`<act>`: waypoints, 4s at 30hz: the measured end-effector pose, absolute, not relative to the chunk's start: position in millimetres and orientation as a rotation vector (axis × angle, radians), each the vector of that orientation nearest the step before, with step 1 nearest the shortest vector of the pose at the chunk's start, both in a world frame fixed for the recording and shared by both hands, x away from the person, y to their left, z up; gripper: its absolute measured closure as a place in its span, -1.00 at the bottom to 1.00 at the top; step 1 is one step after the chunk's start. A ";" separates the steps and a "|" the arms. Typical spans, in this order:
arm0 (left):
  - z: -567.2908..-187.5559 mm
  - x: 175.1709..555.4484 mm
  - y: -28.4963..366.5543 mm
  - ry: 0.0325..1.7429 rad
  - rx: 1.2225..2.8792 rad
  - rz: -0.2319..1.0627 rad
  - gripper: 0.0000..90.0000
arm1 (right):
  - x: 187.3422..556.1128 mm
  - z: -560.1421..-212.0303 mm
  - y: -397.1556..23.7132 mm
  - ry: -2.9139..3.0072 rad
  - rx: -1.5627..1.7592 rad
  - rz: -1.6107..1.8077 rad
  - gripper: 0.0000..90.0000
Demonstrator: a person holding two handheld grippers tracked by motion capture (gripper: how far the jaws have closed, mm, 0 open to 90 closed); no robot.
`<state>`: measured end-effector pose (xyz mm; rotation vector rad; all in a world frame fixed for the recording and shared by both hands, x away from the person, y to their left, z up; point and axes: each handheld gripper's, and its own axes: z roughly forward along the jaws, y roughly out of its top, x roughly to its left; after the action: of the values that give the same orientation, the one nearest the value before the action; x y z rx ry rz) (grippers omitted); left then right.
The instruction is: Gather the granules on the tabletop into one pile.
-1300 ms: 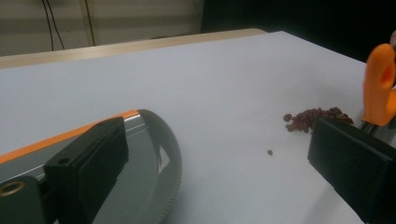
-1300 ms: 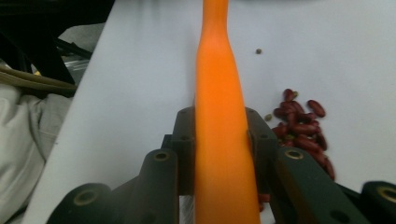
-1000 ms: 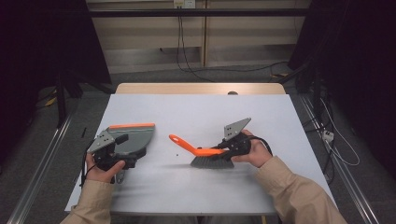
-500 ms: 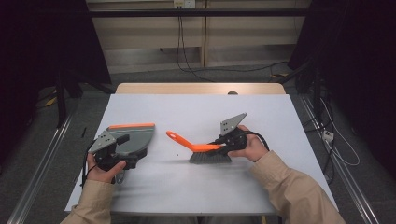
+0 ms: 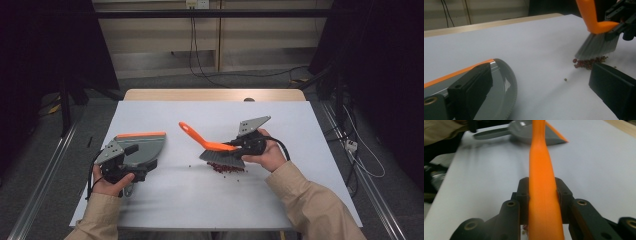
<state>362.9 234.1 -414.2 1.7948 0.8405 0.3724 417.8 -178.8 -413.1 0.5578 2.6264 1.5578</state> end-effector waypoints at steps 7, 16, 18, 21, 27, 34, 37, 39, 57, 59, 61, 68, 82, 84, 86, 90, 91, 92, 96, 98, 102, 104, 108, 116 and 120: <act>-414.1 362.2 232.8 0.828 1.792 0.360 -0.89 | 401.9 -407.9 -202.0 2.337 0.927 1.464 0.58; -415.9 363.9 229.4 0.800 1.797 0.328 -0.89 | 380.6 -420.8 -222.4 2.210 1.082 1.365 0.58; -416.4 364.4 228.5 0.794 1.795 0.323 -0.89 | 379.2 -421.4 -226.1 2.189 1.100 1.300 0.58; -416.4 364.9 228.7 0.789 1.794 0.320 -0.89 | 376.8 -426.2 -230.0 2.131 1.148 1.282 0.58; -414.0 362.1 228.3 0.783 1.786 0.322 -0.89 | 367.1 -445.0 -216.6 2.053 1.149 1.182 0.58; -412.8 360.5 228.3 0.782 1.786 0.330 -0.89 | 362.6 -446.0 -194.5 2.059 1.144 1.197 0.58; -412.0 359.9 228.6 0.785 1.781 0.333 -0.89 | 361.6 -445.8 -186.5 2.068 1.117 1.189 0.58; -411.9 359.5 227.6 0.785 1.778 0.333 -0.89 | 361.1 -445.9 -182.6 2.074 1.107 1.190 0.58; -411.5 359.3 225.8 0.786 1.794 0.343 -0.89 | 359.5 -427.6 -190.7 2.067 1.068 1.344 0.58; -411.6 359.2 225.5 0.787 1.794 0.344 -0.89 | 355.7 -426.4 -191.3 2.079 1.061 1.367 0.58; -411.6 359.2 225.1 0.786 1.794 0.343 -0.89 | 350.8 -426.0 -190.9 2.109 1.032 1.401 0.58; -411.3 358.9 225.2 0.787 1.794 0.345 -0.89 | 340.4 -425.2 -187.0 2.197 0.962 1.531 0.58; -412.1 360.4 228.6 0.808 1.788 0.346 -0.89 | 343.2 -448.4 -171.8 2.327 0.804 1.529 0.58; -412.2 360.8 229.1 0.810 1.789 0.347 -0.89 | 348.2 -448.5 -170.8 2.326 0.801 1.529 0.58; -412.3 360.9 229.1 0.813 1.788 0.349 -0.89 | 353.8 -447.8 -169.6 2.314 0.805 1.526 0.58; -412.6 361.3 229.0 0.812 1.793 0.352 -0.89 | 366.8 -443.0 -167.2 2.283 0.805 1.544 0.58; -412.6 361.3 228.9 0.812 1.793 0.353 -0.89 | 370.0 -441.4 -166.2 2.275 0.805 1.547 0.58; -412.5 361.2 228.9 0.812 1.793 0.352 -0.89 | 372.7 -439.9 -165.6 2.271 0.801 1.550 0.58; -412.5 360.7 229.0 0.811 1.794 0.353 -0.89 | 375.3 -434.6 -163.4 2.260 0.809 1.567 0.58; -412.6 360.8 229.0 0.809 1.796 0.351 -0.89 | 373.5 -431.1 -163.2 2.263 0.793 1.574 0.58; -412.2 360.2 228.9 0.809 1.794 0.353 -0.89 | 370.8 -425.4 -162.0 2.238 0.823 1.574 0.58; -411.7 360.2 229.7 0.809 1.790 0.355 -0.89 | 370.5 -424.8 -157.8 2.229 0.851 1.571 0.58; -411.1 359.9 231.4 0.815 1.784 0.356 -0.89 | 371.4 -424.0 -139.3 2.216 0.888 1.591 0.58; -408.9 358.0 237.9 0.821 1.767 0.364 -0.89 | 374.8 -435.8 -82.7 2.302 0.863 1.585 0.58; -409.7 357.9 241.6 0.827 1.767 0.366 -0.89 | 373.1 -442.3 -76.6 2.376 0.845 1.480 0.58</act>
<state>357.9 241.6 -409.7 1.7674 0.8274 0.3657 373.1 -76.6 -442.3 0.8454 2.3757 1.4799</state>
